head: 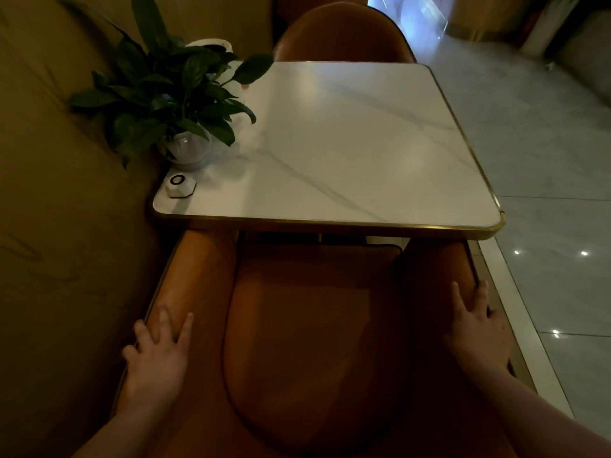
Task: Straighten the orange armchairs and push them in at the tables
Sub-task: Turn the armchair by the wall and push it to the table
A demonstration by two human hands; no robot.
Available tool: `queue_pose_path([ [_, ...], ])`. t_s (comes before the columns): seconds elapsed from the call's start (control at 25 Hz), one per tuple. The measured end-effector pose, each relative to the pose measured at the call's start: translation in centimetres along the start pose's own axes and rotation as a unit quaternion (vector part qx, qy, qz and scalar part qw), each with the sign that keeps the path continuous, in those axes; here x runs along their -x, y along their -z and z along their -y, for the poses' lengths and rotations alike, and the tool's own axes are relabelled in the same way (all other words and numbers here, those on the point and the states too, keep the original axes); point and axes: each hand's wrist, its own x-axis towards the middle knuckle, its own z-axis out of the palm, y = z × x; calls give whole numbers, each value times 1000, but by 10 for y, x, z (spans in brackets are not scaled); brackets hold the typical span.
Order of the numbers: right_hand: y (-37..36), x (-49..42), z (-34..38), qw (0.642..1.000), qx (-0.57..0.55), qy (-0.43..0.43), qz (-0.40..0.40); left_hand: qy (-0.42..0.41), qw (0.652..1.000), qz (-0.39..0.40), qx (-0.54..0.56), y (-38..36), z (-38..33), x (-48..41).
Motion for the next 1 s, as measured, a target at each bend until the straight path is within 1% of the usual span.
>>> queue_pose_path([
  [0.16,-5,-2,-2,1000,12,-3,3,-10,1000,17,-15,-3,2,-1],
  [0.36,8,-2,0,999,22,5,38,2,999,47,0,16,-8,0],
  [0.44,22,1,5,998,35,37,42,10,995,79,56,41,-15,0],
  [0.48,31,2,10,997,33,57,36,4,995,68,76,55,-18,1],
  [0.56,46,7,22,996,17,86,15,-20,993,37,107,76,-26,6],
  [0.6,54,11,26,995,7,95,14,-29,991,35,125,84,-31,9],
  [0.8,83,40,22,990,-68,116,44,-33,976,58,205,119,-56,49],
  [1.0,112,74,-6,977,-134,160,44,-45,966,82,242,147,-80,103],
])
